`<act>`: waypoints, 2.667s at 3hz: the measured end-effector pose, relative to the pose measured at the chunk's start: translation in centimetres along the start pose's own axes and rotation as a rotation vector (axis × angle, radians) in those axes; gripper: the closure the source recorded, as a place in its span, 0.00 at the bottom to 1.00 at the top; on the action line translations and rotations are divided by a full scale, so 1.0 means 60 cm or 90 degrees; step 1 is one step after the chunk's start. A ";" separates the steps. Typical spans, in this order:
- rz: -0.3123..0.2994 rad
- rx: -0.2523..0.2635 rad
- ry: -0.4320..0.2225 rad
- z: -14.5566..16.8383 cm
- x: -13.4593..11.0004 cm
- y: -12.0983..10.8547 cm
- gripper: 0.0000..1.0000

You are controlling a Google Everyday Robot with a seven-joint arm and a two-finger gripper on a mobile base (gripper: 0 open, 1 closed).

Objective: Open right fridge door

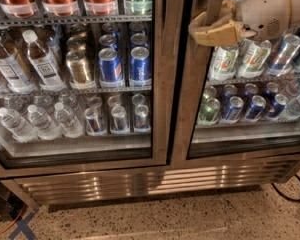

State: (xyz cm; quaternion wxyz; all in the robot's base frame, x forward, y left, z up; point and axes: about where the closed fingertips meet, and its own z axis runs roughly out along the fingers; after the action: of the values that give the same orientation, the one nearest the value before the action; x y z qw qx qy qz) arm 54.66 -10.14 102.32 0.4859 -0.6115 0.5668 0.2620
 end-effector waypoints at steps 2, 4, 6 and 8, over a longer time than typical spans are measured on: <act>0.014 -0.003 0.006 -0.010 0.000 0.013 1.00; 0.030 -0.020 0.005 -0.021 -0.014 0.042 1.00; 0.039 -0.023 0.006 -0.034 -0.019 0.060 1.00; 0.058 -0.028 -0.004 -0.049 -0.032 0.084 1.00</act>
Offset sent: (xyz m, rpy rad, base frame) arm -0.2504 0.0610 0.0020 -0.1159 0.5347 -0.1735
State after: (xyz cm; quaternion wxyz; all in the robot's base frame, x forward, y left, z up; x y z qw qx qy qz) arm 48.80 -11.37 103.63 0.4619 -0.5946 0.5869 0.2979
